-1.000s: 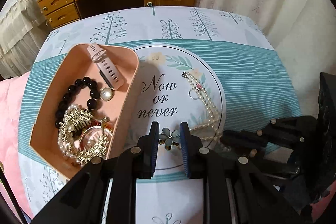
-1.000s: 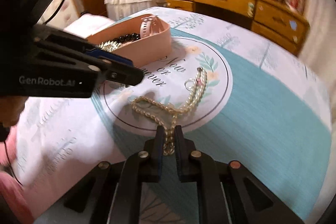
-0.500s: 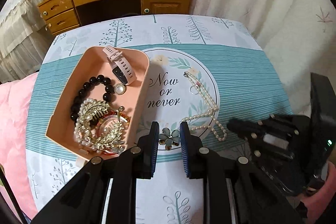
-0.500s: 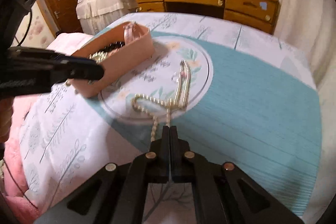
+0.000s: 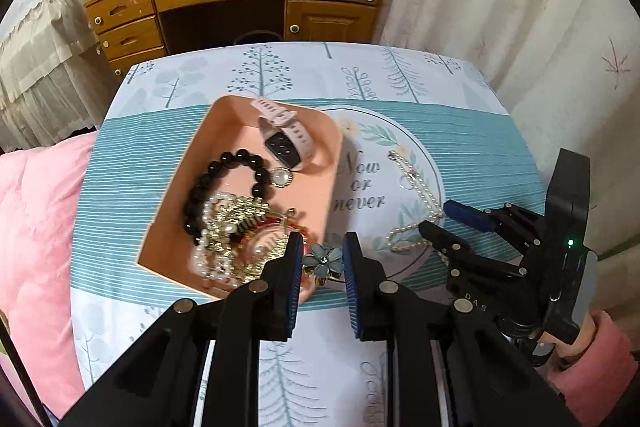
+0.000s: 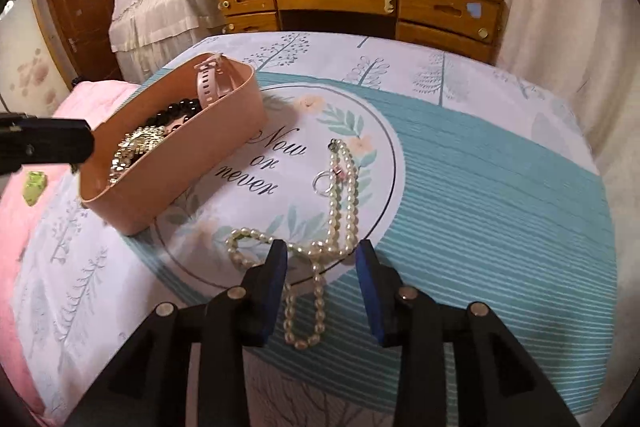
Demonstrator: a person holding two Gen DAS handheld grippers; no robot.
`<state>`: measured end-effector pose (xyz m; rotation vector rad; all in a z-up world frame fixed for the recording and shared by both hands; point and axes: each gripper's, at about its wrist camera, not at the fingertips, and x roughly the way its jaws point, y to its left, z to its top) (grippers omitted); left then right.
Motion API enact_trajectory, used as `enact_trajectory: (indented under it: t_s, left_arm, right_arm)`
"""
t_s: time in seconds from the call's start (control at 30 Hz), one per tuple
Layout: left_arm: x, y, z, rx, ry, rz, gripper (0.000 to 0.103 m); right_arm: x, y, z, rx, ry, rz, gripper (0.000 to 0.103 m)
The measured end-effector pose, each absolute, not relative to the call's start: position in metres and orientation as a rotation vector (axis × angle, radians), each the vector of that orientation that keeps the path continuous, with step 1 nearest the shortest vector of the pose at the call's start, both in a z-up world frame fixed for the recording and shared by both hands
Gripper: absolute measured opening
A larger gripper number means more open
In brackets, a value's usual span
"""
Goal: Organize jewelry
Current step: 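Carry the flower charm and pearl necklace into the pink tray and release both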
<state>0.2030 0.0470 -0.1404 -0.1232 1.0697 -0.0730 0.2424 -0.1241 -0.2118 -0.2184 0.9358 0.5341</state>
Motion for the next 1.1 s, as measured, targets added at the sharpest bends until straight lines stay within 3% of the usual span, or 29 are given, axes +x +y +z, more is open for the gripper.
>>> enact_trajectory:
  t_s: [0.03, 0.1, 0.17, 0.6, 1.1]
  left_arm:
    - [0.204, 0.05, -0.141, -0.125, 1.07, -0.075, 0.018]
    - [0.206, 0.057, -0.141, -0.123, 1.074, -0.083, 0.018]
    - [0.207, 0.064, -0.141, -0.126, 1.072, -0.097, 0.018]
    - [0.209, 0.107, -0.128, -0.089, 1.045, -0.18, 0.018]
    - [0.209, 0.137, -0.131, -0.055, 1.054, -0.362, 0.018]
  right_arm:
    - [0.242, -0.122, -0.212, -0.23, 0.93, 0.521, 0.035]
    - [0.241, -0.118, -0.212, -0.251, 0.927, 0.496, 0.021]
    - [0.242, -0.116, -0.212, -0.258, 0.929, 0.482, 0.013]
    - [0.228, -0.107, -0.197, -0.078, 0.977, 0.333, 0.011]
    - [0.196, -0.076, -0.101, -0.028, 0.792, 0.214, 0.01]
